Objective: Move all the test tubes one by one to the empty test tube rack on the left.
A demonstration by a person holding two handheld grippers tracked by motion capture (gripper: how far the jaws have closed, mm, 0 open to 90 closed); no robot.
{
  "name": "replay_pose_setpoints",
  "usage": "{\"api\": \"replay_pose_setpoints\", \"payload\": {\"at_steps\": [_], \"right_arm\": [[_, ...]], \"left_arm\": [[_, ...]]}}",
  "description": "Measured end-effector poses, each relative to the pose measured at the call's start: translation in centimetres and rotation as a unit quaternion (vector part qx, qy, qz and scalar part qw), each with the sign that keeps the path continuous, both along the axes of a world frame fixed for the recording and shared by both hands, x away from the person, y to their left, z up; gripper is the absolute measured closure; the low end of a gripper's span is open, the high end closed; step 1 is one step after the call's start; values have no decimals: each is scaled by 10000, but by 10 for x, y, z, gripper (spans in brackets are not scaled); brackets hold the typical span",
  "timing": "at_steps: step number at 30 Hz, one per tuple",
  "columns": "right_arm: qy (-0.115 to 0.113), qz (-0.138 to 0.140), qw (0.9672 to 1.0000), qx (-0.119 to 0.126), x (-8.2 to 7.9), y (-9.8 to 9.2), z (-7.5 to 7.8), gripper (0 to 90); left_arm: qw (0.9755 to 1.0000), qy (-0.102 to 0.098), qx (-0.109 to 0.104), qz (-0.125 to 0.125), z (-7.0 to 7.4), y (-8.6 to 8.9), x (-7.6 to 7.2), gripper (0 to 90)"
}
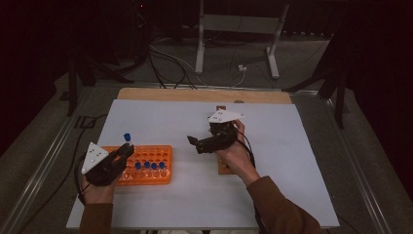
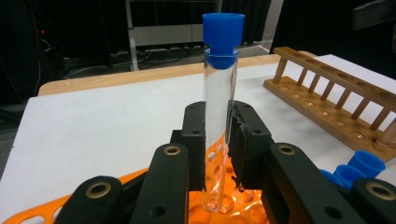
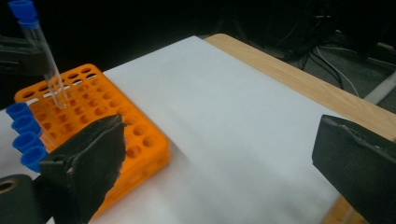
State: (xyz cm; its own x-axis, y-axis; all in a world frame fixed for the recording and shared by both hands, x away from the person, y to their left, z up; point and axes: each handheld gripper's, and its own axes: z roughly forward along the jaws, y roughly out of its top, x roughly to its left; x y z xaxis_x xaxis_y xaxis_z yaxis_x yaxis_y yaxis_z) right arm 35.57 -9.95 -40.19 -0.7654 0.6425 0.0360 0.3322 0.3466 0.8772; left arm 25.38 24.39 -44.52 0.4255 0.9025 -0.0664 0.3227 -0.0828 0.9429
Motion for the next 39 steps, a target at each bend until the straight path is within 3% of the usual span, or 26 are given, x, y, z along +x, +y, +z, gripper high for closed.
{"api": "replay_pose_setpoints", "payload": {"at_steps": [19,31,39], "right_arm": [[-47,-356,9993,29,-4,-38,-8,8],[-66,-500,9987,2,-9,-55,-12,7],[-45,-580,9983,40,-12,-66,-18,7]], "left_arm": [[9999,53,-73,62,-12,9,-15,783],[9999,97,-107,-50,-18,6,-22,783],[9997,184,-19,-131,-23,4,-25,782]]}}
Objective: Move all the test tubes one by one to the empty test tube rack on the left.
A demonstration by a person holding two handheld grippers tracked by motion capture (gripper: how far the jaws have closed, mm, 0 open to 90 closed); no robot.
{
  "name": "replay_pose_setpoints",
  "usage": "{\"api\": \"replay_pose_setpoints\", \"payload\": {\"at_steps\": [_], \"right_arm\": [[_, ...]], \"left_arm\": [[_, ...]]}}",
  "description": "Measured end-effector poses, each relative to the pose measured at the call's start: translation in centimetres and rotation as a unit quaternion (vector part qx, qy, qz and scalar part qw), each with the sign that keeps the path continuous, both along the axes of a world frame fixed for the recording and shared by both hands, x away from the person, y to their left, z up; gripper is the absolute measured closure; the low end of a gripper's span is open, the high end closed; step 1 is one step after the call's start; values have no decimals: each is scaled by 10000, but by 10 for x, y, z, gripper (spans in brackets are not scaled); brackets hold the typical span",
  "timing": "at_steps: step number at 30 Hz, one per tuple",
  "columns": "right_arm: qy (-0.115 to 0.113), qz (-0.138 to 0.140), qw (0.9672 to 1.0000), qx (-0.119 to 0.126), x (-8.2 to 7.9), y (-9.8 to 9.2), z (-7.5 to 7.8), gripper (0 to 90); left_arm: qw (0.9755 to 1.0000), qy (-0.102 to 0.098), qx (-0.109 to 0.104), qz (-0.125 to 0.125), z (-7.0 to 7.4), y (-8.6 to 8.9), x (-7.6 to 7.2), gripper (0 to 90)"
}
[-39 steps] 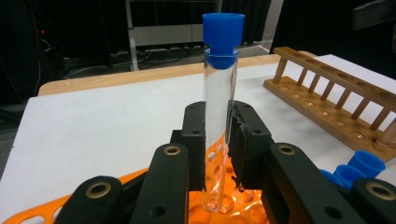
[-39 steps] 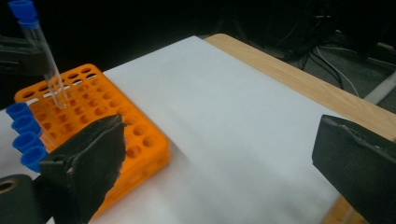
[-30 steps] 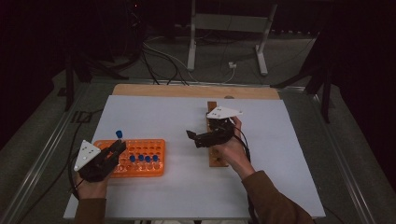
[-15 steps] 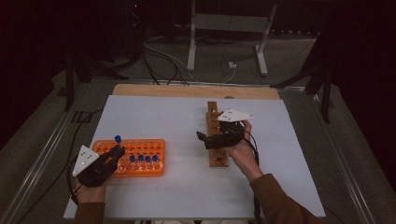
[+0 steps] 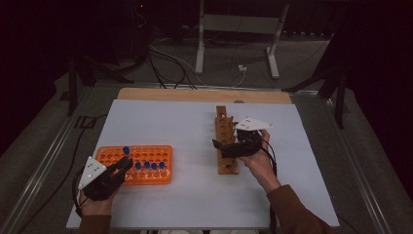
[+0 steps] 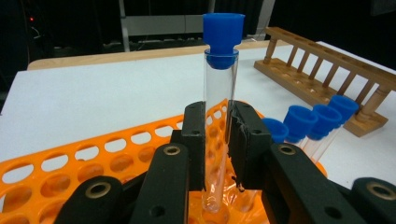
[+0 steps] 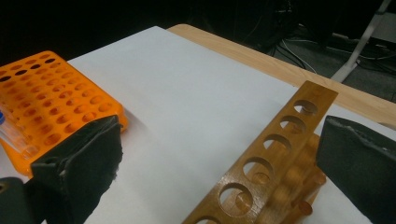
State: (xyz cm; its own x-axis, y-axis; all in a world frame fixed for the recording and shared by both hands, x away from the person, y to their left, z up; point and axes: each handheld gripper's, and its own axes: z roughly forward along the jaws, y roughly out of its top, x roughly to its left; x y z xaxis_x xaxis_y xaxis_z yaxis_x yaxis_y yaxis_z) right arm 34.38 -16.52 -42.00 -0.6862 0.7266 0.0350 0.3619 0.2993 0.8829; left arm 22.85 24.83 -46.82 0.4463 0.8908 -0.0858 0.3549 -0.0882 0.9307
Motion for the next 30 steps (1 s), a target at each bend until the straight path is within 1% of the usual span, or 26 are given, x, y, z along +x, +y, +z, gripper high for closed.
{"api": "replay_pose_setpoints", "payload": {"at_steps": [3,6,11,15,22,27,30], "right_arm": [[28,-24,10000,-55,0,-3,-3,7],[66,-44,10000,-30,0,-6,-5,8],[86,-71,9999,-14,-1,-12,-8,8],[107,-92,9999,1,-2,-15,-9,8],[152,-122,9998,28,-2,-18,-13,8],[154,-109,9998,38,-2,-19,-15,8],[162,-108,9998,36,-3,-20,-15,8]], "left_arm": [[10000,90,13,-40,-4,1,-1,782],[9998,147,62,-93,-6,1,-2,782],[9991,330,218,-170,-13,1,-3,782],[9982,408,367,-250,-16,-1,-3,781],[9979,426,405,-280,-17,-1,-3,782],[9972,458,506,-311,-18,-1,-4,782],[9970,476,517,-321,-18,-1,-4,782]]}}
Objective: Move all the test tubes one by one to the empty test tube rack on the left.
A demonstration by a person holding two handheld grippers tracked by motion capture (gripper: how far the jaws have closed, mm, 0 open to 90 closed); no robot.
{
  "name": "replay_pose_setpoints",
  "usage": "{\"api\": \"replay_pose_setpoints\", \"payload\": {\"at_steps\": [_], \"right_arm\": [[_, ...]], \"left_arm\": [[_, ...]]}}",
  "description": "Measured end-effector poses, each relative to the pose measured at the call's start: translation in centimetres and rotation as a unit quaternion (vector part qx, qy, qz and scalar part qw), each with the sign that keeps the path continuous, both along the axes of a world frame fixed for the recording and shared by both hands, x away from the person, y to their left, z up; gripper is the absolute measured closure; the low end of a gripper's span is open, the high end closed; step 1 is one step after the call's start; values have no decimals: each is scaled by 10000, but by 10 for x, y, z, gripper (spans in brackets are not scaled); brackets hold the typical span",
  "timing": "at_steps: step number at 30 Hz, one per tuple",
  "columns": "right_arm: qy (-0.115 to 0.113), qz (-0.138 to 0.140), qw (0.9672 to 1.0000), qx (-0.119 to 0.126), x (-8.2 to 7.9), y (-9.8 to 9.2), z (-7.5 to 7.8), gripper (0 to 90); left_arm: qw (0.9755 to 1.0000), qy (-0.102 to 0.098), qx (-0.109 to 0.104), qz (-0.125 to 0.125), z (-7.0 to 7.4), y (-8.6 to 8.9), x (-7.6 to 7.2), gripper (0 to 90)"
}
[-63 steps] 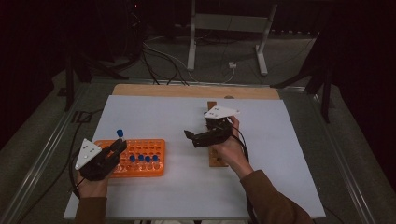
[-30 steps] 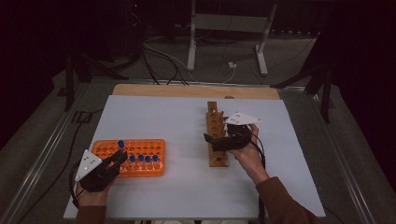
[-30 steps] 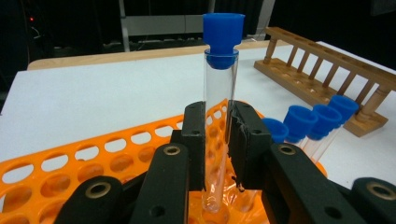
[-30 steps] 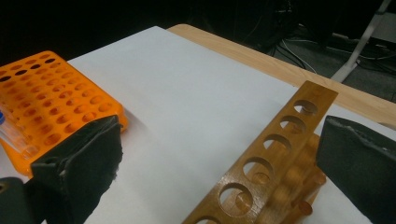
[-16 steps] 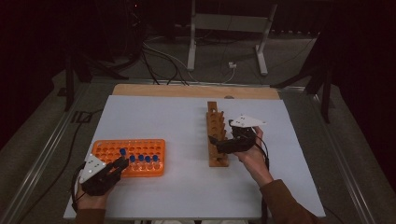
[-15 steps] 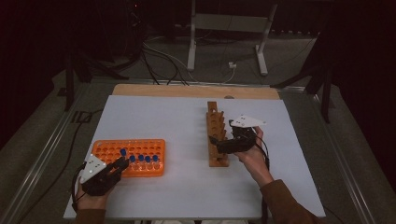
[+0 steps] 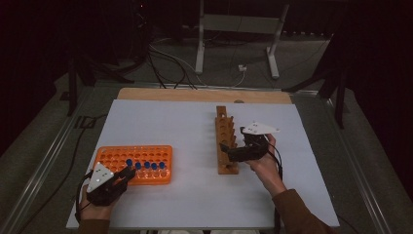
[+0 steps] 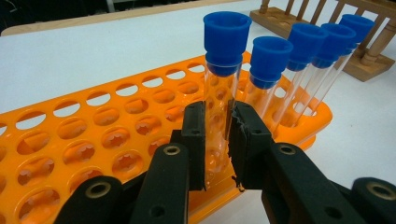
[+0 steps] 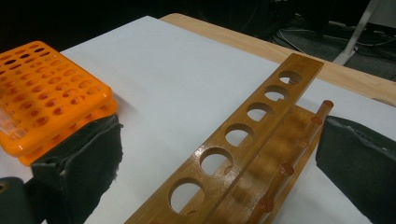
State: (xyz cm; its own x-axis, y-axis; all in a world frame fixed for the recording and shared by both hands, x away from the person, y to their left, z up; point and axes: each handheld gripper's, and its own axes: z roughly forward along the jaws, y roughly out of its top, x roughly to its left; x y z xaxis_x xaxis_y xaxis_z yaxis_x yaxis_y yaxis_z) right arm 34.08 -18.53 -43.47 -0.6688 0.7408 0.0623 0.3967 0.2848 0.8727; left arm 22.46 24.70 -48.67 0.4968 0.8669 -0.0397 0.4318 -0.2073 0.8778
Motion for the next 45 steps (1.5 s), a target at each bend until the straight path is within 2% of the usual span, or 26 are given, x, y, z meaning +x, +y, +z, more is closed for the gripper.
{"api": "replay_pose_setpoints", "payload": {"at_steps": [19,29,34,36,40,45], "right_arm": [[17,-184,9998,77,-5,-20,-5,8],[-8,-328,9995,48,-9,-35,-8,8],[-72,-385,9992,29,-14,-41,-11,8],[-73,-409,9991,51,-15,-44,-12,8],[-113,-462,9988,56,-20,-52,-14,8],[-190,-535,9984,63,-27,-63,-16,8]], "left_arm": [[9993,184,321,-86,-6,-3,0,783],[9989,286,368,-93,-7,-4,1,781],[9991,297,289,-66,-8,-4,1,778],[9993,308,181,-108,-8,-3,1,759],[9994,268,161,-137,-8,-3,1,637],[9999,99,-14,-110,-3,0,-2,542]]}}
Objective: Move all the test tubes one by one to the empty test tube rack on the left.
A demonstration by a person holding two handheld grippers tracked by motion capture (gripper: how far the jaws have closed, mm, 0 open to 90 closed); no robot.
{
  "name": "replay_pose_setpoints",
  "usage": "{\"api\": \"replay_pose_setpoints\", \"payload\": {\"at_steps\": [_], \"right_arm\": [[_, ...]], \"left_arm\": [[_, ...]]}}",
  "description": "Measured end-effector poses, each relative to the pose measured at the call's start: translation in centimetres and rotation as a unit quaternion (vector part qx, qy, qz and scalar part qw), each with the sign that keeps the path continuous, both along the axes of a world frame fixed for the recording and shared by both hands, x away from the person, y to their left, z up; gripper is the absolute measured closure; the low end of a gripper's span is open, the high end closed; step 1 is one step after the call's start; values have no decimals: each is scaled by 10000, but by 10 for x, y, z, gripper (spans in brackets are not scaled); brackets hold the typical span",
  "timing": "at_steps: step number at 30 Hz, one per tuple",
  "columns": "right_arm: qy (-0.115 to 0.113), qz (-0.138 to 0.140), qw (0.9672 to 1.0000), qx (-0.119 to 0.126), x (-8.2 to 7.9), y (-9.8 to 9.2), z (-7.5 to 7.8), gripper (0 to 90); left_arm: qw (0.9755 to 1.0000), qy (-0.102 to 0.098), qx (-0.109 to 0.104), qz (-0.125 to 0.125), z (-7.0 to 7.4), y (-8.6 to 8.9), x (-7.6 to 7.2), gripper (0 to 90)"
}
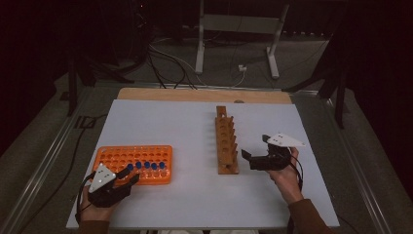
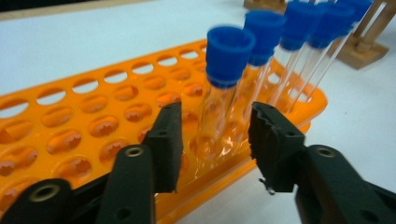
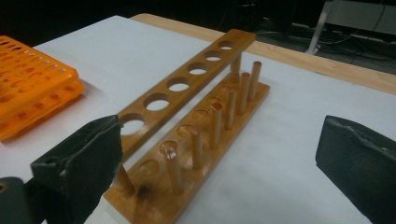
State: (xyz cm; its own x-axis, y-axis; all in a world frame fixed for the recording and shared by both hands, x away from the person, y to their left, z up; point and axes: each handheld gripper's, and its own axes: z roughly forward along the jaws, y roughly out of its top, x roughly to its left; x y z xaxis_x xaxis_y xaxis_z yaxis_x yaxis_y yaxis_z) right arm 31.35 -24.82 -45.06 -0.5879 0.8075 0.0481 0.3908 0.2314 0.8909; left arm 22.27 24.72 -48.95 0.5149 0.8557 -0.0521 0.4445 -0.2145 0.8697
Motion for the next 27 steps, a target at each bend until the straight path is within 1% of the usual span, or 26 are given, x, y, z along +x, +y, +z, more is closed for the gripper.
{"api": "replay_pose_setpoints", "payload": {"at_steps": [4,6,8,11,13,16,18,19,20,23,25,27], "right_arm": [[-28,-62,9999,81,-6,-9,-3,8],[-51,-99,9999,123,-9,-13,-5,8],[-100,-156,9997,154,-13,-19,-7,8],[-147,-205,9995,190,-17,-25,-9,8],[-155,-238,9995,168,-19,-28,-10,8],[-182,-278,9993,196,-23,-32,-13,8],[-185,-298,9992,197,-24,-34,-15,8],[-180,-298,9992,211,-25,-34,-16,8],[-179,-300,9991,220,-25,-35,-16,8],[-228,-306,9990,214,-28,-36,-17,8],[-255,-305,9989,232,-29,-37,-18,8],[-268,-330,9987,274,-31,-38,-19,8]], "left_arm": [[9998,-155,-85,-14,4,2,-3,492],[9996,-220,-148,14,6,3,-4,482],[9992,-302,-230,85,8,4,-6,412],[9985,-421,-315,166,11,5,-7,345],[9980,-484,-349,229,13,5,-7,292],[9973,-545,-395,301,15,6,-7,229],[9971,-551,-391,360,17,6,-7,175],[9965,-594,-435,388,18,7,-7,168],[9963,-615,-430,416,20,8,-7,160],[9951,-675,-504,516,22,10,-7,84],[9944,-704,-513,595,23,11,-7,35],[9937,-734,-535,664,23,13,-7,17]]}}
